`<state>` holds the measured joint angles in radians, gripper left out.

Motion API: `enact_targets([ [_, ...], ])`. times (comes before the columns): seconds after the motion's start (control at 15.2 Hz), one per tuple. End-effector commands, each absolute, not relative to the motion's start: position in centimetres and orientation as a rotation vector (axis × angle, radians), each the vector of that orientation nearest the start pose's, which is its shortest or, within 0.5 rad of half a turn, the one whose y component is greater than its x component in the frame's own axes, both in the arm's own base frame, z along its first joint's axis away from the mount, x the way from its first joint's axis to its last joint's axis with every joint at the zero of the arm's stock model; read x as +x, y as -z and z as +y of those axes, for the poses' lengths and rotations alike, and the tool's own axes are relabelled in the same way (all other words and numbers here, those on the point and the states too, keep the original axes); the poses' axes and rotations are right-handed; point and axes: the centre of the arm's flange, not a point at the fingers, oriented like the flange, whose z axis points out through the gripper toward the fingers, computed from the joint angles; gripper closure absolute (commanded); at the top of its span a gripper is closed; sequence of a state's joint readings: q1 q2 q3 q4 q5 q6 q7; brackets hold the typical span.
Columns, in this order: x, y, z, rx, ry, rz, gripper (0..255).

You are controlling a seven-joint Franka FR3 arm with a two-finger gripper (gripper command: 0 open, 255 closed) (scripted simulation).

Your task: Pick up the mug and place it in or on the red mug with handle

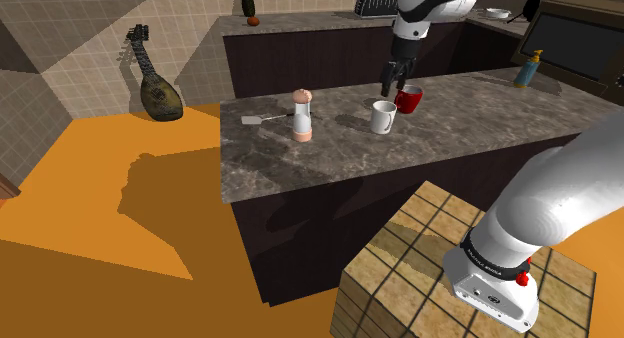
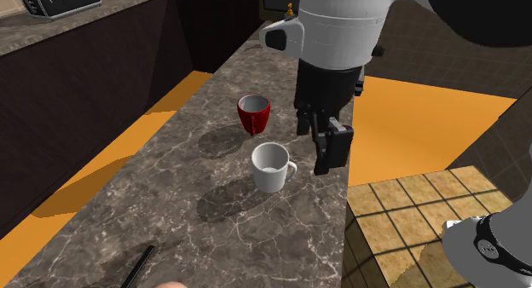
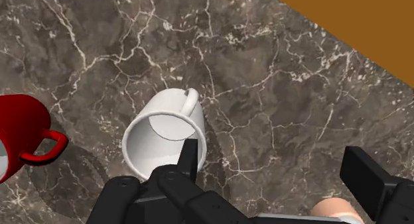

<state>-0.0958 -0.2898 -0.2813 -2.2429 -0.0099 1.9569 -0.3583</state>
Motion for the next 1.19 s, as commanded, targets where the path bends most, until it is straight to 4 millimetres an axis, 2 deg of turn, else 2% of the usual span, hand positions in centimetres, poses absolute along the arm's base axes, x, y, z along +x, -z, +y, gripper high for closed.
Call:
enact_targets([
  [0.0, 44.0, -46.3, -19.7, -3.077, 0.017, 0.007, 0],
  [0.66, 49.0, -38.9, -29.5, -3.088, -0.041, 0.018, 0],
  [1.12, 49.0, -35.6, -29.6, -3.088, -0.042, 0.018, 0],
])
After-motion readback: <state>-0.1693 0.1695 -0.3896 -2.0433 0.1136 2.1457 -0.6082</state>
